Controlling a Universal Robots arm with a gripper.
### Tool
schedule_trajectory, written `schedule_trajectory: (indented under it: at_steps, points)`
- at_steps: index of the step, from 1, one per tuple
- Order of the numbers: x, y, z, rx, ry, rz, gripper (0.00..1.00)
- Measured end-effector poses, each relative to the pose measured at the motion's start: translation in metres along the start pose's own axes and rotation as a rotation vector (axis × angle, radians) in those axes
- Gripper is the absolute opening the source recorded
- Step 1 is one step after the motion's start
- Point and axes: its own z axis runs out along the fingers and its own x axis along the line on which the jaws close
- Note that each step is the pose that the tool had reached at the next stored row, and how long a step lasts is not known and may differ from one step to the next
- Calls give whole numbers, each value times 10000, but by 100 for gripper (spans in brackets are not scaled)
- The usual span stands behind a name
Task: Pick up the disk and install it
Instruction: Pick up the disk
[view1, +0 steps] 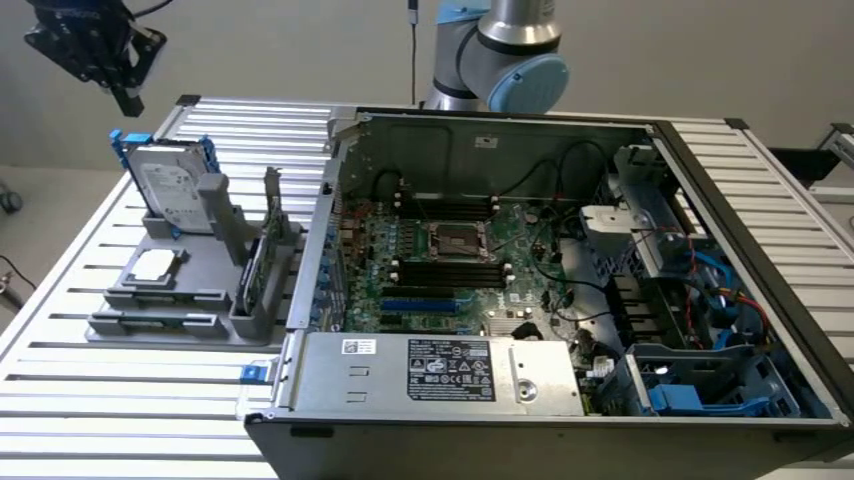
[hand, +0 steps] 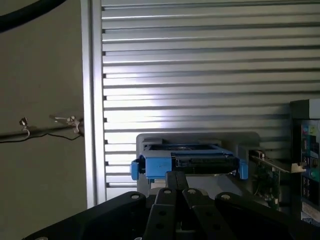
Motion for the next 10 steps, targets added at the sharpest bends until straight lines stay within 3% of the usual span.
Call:
schedule_trajectory:
  at_steps: [10]
  points:
    - [0,-1,3,-12,100,-1702,11]
